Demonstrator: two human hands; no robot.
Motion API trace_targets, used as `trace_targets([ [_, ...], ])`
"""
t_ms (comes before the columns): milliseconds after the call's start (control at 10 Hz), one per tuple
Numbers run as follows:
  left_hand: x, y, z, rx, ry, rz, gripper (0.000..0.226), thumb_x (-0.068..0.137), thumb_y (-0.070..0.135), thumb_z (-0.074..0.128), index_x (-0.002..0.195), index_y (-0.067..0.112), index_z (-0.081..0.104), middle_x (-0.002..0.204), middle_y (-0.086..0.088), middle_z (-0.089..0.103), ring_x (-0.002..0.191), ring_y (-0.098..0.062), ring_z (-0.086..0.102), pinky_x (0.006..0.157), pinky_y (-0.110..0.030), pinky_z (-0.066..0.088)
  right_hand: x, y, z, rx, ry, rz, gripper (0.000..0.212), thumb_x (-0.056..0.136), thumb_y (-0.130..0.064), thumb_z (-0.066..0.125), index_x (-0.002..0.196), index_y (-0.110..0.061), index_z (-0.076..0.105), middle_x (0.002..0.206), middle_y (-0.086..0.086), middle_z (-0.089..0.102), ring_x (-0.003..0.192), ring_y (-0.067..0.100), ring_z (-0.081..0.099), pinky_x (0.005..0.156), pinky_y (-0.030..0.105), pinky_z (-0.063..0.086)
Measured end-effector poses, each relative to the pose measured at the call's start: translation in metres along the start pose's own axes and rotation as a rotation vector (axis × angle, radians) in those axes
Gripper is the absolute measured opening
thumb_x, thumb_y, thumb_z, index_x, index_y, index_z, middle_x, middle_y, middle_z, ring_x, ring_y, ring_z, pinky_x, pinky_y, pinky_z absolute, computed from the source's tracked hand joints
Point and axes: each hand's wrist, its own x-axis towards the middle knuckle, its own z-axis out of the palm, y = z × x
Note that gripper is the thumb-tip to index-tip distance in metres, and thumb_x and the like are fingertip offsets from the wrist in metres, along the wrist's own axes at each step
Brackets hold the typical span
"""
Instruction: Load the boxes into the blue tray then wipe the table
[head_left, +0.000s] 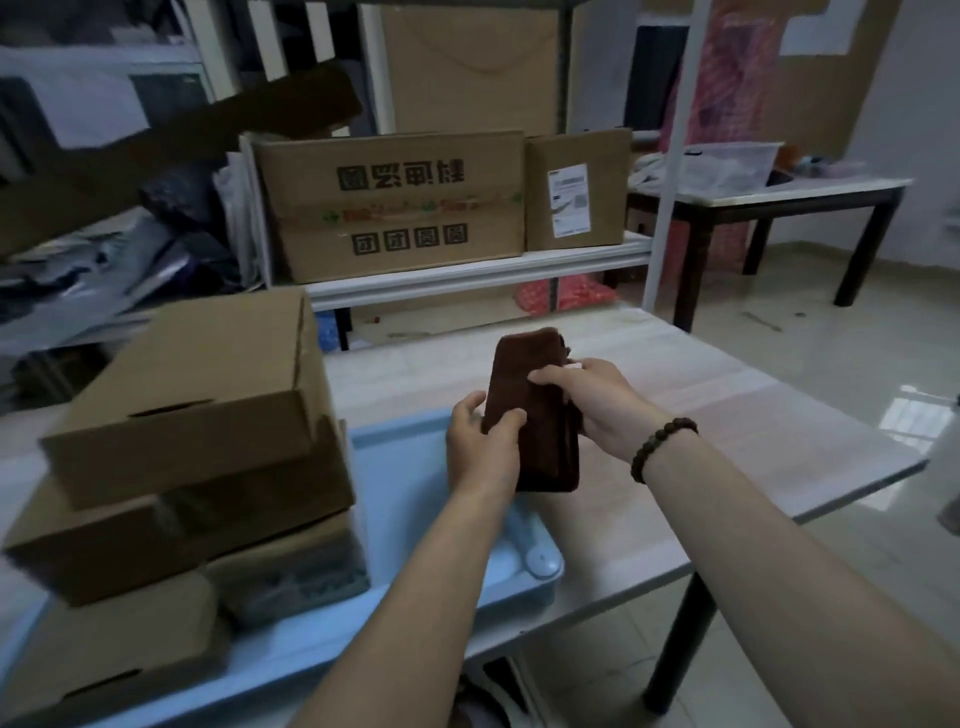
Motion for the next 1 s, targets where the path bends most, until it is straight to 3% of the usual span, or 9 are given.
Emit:
trace_targets([
  [100,-0.016,-0.008,-0.028,0.143,0.178,0.01,0.039,0.09,0.024,0.06,0.128,0.027,0.053,0.117,0.002,0.066,0.098,-0.019,0.063,0.081,-0.031,0.05,-0.014,0.006,0.034,-0.11,-0.084,0.039,0.005,0.085,-0.008,0.066,0.089,-0.005,0.064,0.088,0.014,0.066,0.081,0.024,0.065,0.076,0.037,0.055],
  [300,-0.036,-0.008,-0.06,0.448,0.27,0.045,0.05,0.099,0.027,0.045,0.148,0.021,0.038,0.153,-0.002,0.031,0.131,-0.025,0.046,0.098,-0.035,0.042,-0.029,0.018,0.088,-0.367,-0.171,-0.124,0.017,0.084,0.002,0.065,0.071,-0.008,0.058,0.071,0.009,0.06,0.07,0.02,0.06,0.063,0.026,0.05],
  [400,-0.033,-0.009,-0.066,0.559,0.196,-0.065,0.05,0.1,0.026,0.039,0.148,0.017,0.038,0.158,-0.003,0.027,0.134,-0.027,0.043,0.095,-0.035,0.044,-0.029,0.031,0.099,-0.587,-0.181,-0.179,0.019,0.084,-0.01,0.068,0.098,-0.009,0.057,0.086,0.011,0.057,0.084,0.024,0.057,0.069,0.03,0.045],
  [500,-0.032,-0.013,-0.07,0.796,0.078,-0.117,0.044,0.099,0.022,0.034,0.139,0.012,0.048,0.161,-0.006,0.023,0.144,-0.031,0.028,0.108,-0.046,0.041,-0.035,0.044,0.104,-0.962,-0.177,-0.269,0.031,0.09,-0.013,0.061,0.119,-0.006,0.049,0.111,0.014,0.057,0.104,0.031,0.057,0.081,0.034,0.045],
  [600,-0.036,-0.019,-0.071,0.977,0.048,0.041,0.039,0.1,0.018,0.038,0.137,0.012,0.049,0.165,-0.005,0.011,0.148,-0.029,0.017,0.111,-0.045,0.038,-0.041,0.047,0.105,-1.182,-0.125,-0.425,0.028,0.095,-0.015,0.054,0.121,-0.006,0.056,0.139,0.015,0.046,0.127,0.032,0.044,0.099,0.038,0.042],
  [700,-0.039,-0.028,-0.074,1.092,0.091,0.345,0.054,0.098,0.012,0.044,0.151,0.011,0.031,0.166,-0.006,0.007,0.152,-0.024,0.007,0.122,-0.04,0.022,-0.045,0.046,0.1,-1.134,-0.073,-0.582,0.028,0.102,-0.018,0.046,0.123,-0.007,0.062,0.149,0.011,0.044,0.134,0.029,0.042,0.103,0.037,0.04],
  [800,-0.034,-0.031,-0.077,1.144,-0.033,0.228,0.058,0.095,0.011,0.043,0.152,0.007,0.031,0.163,-0.009,0.022,0.15,-0.027,0.019,0.122,-0.041,0.021,-0.052,0.052,0.093,-1.326,-0.311,-0.527,0.031,0.105,-0.022,0.036,0.114,-0.011,0.064,0.121,0.012,0.067,0.113,0.031,0.06,0.09,0.034,0.042],
  [900,-0.039,-0.027,-0.08,1.15,-0.157,0.166,0.057,0.095,0.008,0.038,0.152,0.007,0.031,0.164,-0.008,0.018,0.152,-0.025,0.01,0.124,-0.038,0.011,-0.064,0.059,0.081,-1.4,-0.294,-0.567,0.029,0.103,-0.021,0.034,0.12,-0.015,0.057,0.122,0.005,0.066,0.116,0.026,0.058,0.105,0.037,0.029],
  [1000,-0.05,-0.025,-0.079,1.144,-0.109,0.358,0.06,0.096,0.006,0.036,0.155,0.006,0.025,0.165,-0.012,0.016,0.152,-0.026,0.011,0.123,-0.035,0.008,-0.087,0.068,0.069,-1.243,-0.073,-0.731,0.035,0.102,-0.019,0.037,0.134,-0.016,0.051,0.14,0.004,0.057,0.131,0.023,0.049,0.115,0.044,0.019],
])
